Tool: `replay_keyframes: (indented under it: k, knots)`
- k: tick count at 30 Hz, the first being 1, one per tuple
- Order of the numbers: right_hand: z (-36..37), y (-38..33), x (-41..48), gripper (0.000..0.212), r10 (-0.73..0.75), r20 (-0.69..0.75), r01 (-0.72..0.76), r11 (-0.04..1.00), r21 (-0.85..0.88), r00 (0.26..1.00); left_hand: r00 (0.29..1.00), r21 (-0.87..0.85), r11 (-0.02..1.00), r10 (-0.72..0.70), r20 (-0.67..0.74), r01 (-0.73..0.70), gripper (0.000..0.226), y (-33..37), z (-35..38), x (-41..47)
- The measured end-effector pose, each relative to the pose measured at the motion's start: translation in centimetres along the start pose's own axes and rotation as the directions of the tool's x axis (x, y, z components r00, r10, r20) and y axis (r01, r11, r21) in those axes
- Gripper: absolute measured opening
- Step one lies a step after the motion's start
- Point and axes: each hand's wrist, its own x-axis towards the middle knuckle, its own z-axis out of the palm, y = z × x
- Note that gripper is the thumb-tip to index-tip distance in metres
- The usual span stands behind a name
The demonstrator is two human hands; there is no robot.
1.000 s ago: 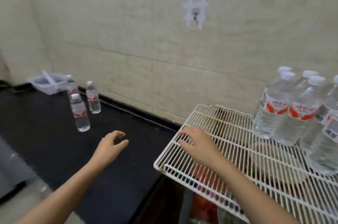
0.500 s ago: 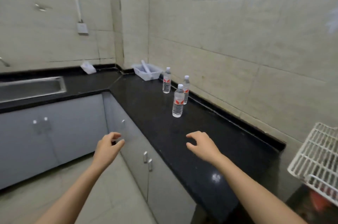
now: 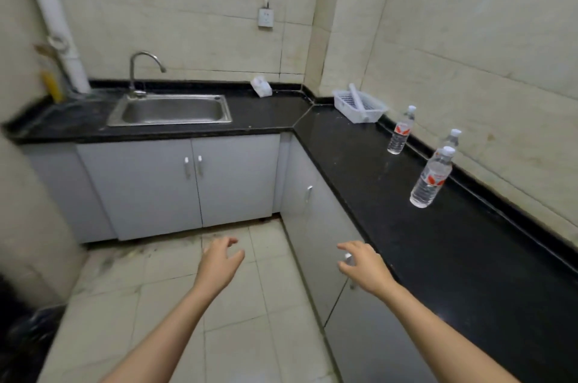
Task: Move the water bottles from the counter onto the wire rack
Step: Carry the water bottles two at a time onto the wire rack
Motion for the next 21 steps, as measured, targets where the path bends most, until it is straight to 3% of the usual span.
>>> replay_keyframes:
  k: [7,15,21]
  knots:
    - [2.7,-2.1,6.8,0.051,-0.051,0.052,0.048,0.997,0.063,0.997,0.999,0.059,0.998,-0.009,0.035,0.007,0.033,-0.6,0.6,5.0]
    - [2.2,-2.4,21.2,0.054,0.008,0.01,-0.01,0.966,0.257,1.0,0.998,0.035,0.998,0.044,0.054,-0.046,0.032,3.6,2.3,19.8]
    - [0.6,-2.9,30.3,0.053,0.028,-0.013,-0.022,0.954,0.3,1.0,0.999,0.0,1.0,0.02,0.038,-0.02,0.031,5.4,2.2,28.7]
